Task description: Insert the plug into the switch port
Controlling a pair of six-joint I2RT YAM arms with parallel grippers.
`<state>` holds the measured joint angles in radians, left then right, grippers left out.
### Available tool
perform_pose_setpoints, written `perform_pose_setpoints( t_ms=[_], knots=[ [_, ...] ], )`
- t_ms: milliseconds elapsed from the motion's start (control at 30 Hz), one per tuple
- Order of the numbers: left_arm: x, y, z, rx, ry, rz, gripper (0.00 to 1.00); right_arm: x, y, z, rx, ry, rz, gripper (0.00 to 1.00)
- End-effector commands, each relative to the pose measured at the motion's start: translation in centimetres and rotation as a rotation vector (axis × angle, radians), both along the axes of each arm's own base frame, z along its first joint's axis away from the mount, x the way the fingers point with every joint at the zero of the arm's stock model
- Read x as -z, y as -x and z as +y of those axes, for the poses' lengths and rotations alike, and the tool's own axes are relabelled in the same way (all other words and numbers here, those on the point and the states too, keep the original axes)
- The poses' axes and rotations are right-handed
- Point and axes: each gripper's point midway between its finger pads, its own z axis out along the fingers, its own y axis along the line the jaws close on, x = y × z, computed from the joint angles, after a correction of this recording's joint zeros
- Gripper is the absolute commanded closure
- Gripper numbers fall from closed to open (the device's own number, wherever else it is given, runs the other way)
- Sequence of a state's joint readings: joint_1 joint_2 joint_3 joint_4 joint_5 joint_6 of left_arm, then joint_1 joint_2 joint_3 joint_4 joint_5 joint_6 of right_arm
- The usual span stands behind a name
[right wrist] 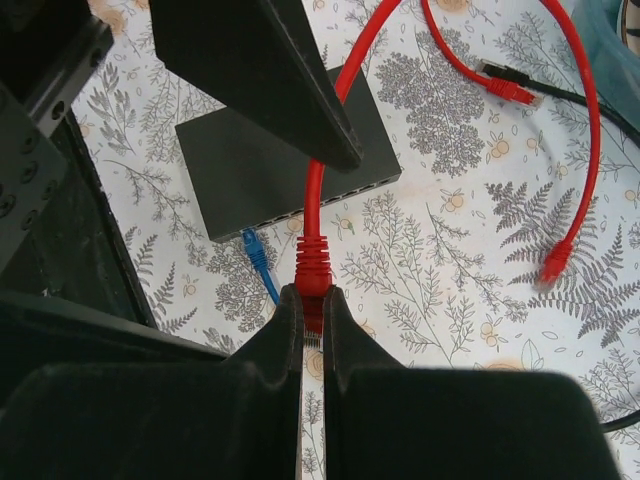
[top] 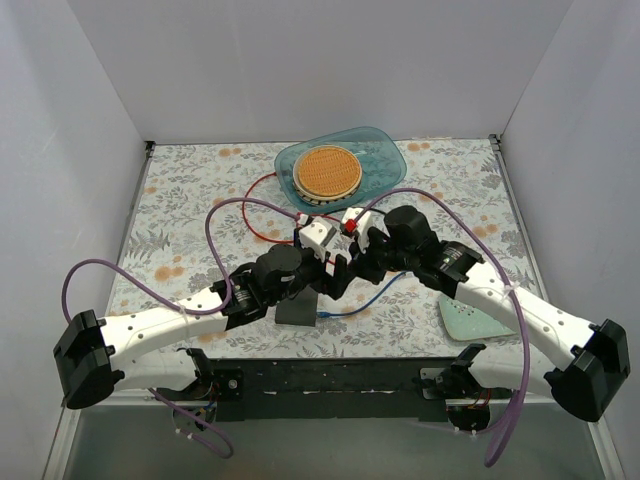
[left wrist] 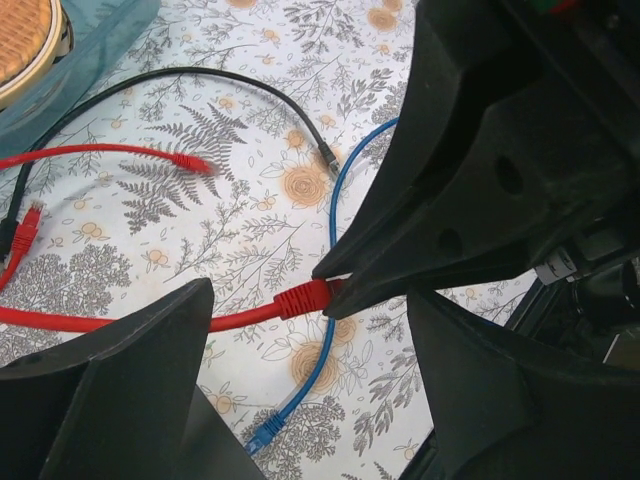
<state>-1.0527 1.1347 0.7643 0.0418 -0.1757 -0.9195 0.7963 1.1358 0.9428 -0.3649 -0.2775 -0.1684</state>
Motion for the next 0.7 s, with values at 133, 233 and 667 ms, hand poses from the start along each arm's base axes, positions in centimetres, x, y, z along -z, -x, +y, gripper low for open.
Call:
perform_pose_setpoints(
  t_ms=[133,233,667],
  knots=[
    [0.7,1.0,0.1,0.040,0.003,0.013,0.32,-4.5,-0.1,0.2,-0.032,-0.107,-0.118,0.99],
    [1.4,1.3,0.4,0.039,-0.004,0.033,0.37,-5.5,0.0,-0.1,-0.026,-0.129,-0.143,0.99],
    [3.8,2.5,0.5,0.072,-0.025,0.100,0.61,-7.9,-0.2,-0.4,-0.016,-0.175,-0.216,0.99]
  ],
)
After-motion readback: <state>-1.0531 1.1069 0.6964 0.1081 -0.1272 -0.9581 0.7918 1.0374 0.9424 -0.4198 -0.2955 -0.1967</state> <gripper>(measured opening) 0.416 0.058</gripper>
